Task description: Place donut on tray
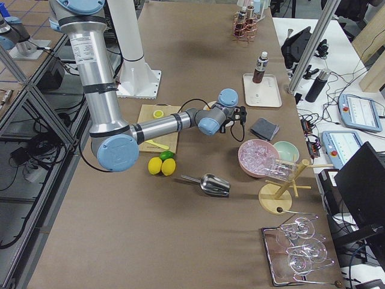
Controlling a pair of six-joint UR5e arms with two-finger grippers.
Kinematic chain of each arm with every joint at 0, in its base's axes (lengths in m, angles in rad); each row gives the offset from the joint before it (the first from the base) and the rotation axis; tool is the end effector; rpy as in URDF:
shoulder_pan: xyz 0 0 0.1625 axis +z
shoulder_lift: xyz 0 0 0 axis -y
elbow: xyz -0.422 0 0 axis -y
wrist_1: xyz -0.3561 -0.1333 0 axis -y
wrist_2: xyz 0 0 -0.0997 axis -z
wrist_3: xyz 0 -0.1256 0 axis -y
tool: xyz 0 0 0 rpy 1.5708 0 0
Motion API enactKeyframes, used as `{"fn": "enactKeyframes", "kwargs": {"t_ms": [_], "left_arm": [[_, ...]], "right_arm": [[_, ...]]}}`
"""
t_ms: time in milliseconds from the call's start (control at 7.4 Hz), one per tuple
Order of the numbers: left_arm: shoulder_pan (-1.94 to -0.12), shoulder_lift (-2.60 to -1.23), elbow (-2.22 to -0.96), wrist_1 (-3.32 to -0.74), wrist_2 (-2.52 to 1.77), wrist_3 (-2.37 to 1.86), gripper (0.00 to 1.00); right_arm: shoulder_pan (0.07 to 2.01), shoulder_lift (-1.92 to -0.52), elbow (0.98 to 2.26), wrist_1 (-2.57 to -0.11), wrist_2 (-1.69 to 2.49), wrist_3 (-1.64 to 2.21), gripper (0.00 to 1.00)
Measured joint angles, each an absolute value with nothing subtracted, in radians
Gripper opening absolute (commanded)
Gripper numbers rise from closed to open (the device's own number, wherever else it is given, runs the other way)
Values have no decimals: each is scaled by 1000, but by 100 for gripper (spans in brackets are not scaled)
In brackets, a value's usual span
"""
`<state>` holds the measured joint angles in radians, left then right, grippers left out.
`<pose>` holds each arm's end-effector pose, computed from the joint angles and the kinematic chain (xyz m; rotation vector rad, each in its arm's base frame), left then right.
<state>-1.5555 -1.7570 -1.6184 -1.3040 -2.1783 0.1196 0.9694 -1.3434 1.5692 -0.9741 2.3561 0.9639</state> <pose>-0.0536 -0.5217 0.6011 -0.0003 0.6087 0.1207 -0.2887 -0.4994 0.4813 0.0305 -1.0684 0.0046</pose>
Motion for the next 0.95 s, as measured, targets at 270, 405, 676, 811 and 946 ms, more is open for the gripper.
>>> {"fn": "enactKeyframes", "kwargs": {"t_ms": [270, 405, 676, 811, 946], "left_arm": [[-1555, -1761, -1614, -1304, -2178, 120, 98], [-1555, -1762, -1612, -1304, -2178, 120, 98], [-1554, -1765, -1607, -1304, -2179, 120, 98], [-1554, -1767, -1605, -1304, -2178, 120, 98], [-1554, -1769, -1604, -1304, -2178, 120, 98]], "right_arm": [[969, -1233, 1506, -974, 2359, 992, 0], [969, -1178, 1471, -974, 2361, 1007, 0], [969, -1063, 1370, -975, 2361, 1026, 0], [969, -1010, 1313, -976, 2359, 1028, 0], [972, -962, 1258, -976, 2357, 1028, 0]]}}
